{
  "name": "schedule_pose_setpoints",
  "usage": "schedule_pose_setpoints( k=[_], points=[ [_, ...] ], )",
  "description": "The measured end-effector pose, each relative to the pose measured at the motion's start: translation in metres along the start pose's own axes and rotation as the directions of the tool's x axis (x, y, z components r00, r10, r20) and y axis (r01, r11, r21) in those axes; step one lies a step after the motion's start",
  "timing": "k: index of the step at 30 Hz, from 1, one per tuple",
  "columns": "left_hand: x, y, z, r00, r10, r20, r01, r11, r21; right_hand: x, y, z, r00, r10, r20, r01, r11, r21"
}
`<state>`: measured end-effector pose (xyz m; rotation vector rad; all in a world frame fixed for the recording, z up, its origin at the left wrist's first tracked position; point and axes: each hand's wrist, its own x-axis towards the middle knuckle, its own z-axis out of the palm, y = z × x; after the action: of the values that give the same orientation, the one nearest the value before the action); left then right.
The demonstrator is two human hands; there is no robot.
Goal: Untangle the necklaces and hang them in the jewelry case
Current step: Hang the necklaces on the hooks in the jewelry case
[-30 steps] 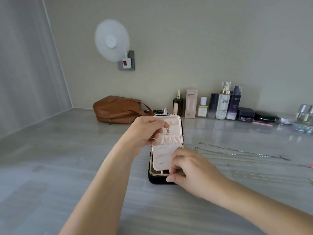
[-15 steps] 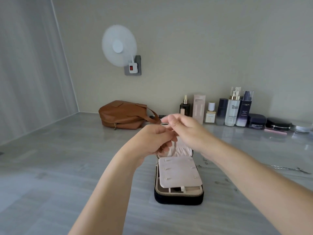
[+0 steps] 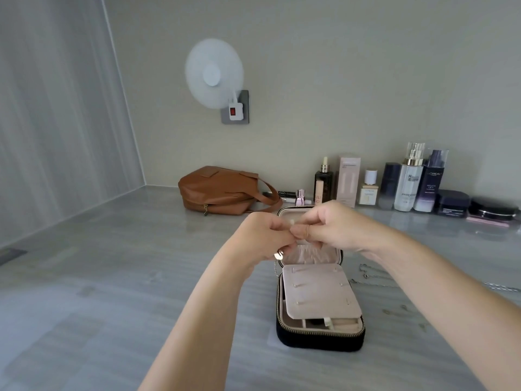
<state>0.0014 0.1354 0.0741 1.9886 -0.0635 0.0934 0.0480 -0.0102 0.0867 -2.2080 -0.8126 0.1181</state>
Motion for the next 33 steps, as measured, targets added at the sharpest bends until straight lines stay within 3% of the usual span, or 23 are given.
schedule_pose_setpoints(
  k=[3,8,13,22,29,33],
  points=[
    [0.002,-0.002,0.000,1.000,-0.023,-0.008,0.023,0.999,-0.038,0.001,0.007,-0.005,0.999,0.019,-0.032,-0.020,0.999,-0.039],
    [0.009,-0.005,0.000,0.993,-0.005,-0.115,-0.003,0.998,-0.068,0.003,0.009,-0.001,0.956,-0.078,-0.284,0.019,0.979,-0.204],
    [0.021,-0.012,0.008,0.937,0.127,-0.327,-0.093,0.989,0.116,0.008,0.009,0.006,0.848,-0.130,-0.514,0.045,0.984,-0.174],
    [0.031,-0.027,0.019,0.921,0.155,-0.358,-0.090,0.977,0.191,0.006,0.012,0.014,0.881,-0.151,-0.448,-0.022,0.934,-0.358],
    [0.025,-0.022,0.019,0.898,0.164,-0.409,-0.092,0.977,0.190,0.006,0.014,0.017,0.788,-0.163,-0.594,-0.021,0.956,-0.291],
    [0.020,-0.019,0.020,0.875,0.206,-0.438,-0.108,0.965,0.238,0.006,0.009,0.021,0.772,-0.232,-0.592,-0.045,0.909,-0.415]
  ],
)
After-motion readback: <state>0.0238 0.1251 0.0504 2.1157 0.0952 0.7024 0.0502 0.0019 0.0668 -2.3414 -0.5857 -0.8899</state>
